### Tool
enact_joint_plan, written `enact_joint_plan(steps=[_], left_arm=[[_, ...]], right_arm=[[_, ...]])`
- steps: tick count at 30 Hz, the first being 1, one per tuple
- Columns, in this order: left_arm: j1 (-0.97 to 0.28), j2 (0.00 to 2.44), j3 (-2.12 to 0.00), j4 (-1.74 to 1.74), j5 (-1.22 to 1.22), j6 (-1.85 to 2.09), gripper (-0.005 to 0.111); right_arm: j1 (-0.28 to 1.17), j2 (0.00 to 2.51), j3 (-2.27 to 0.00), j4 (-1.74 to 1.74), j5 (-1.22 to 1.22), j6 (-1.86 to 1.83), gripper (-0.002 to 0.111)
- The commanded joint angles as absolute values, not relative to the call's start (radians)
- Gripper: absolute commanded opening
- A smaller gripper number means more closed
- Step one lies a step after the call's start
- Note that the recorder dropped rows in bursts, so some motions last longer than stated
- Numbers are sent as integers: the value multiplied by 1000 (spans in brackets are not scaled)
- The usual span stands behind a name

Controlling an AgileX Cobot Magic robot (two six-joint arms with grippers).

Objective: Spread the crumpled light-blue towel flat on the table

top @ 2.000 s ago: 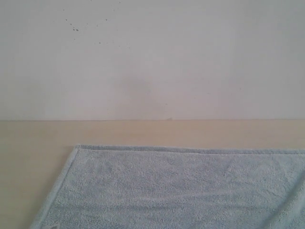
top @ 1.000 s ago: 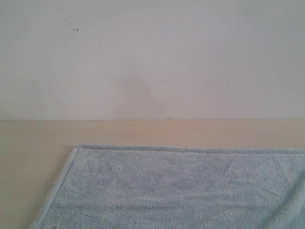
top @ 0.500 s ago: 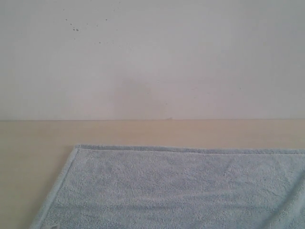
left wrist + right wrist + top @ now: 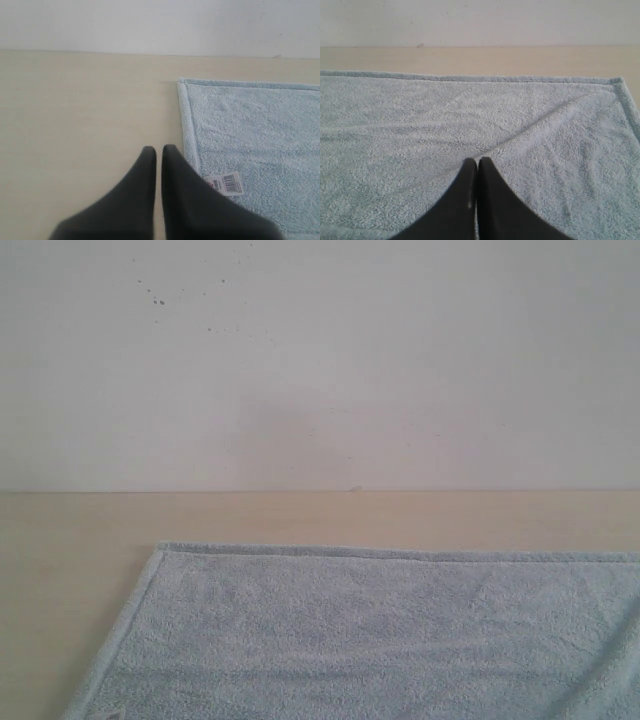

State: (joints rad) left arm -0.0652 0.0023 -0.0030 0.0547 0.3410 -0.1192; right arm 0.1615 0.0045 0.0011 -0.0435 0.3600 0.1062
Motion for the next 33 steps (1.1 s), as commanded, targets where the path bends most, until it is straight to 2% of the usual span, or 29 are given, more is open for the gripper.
enact_joint_plan(steps=[1,33], left_arm=[[-64,0,0,61,340,-124,4],[-64,0,0,64,303,-124,4]], right_arm=[[160,0,0,-47,358,96,0],[160,0,0,-47,358,96,0]])
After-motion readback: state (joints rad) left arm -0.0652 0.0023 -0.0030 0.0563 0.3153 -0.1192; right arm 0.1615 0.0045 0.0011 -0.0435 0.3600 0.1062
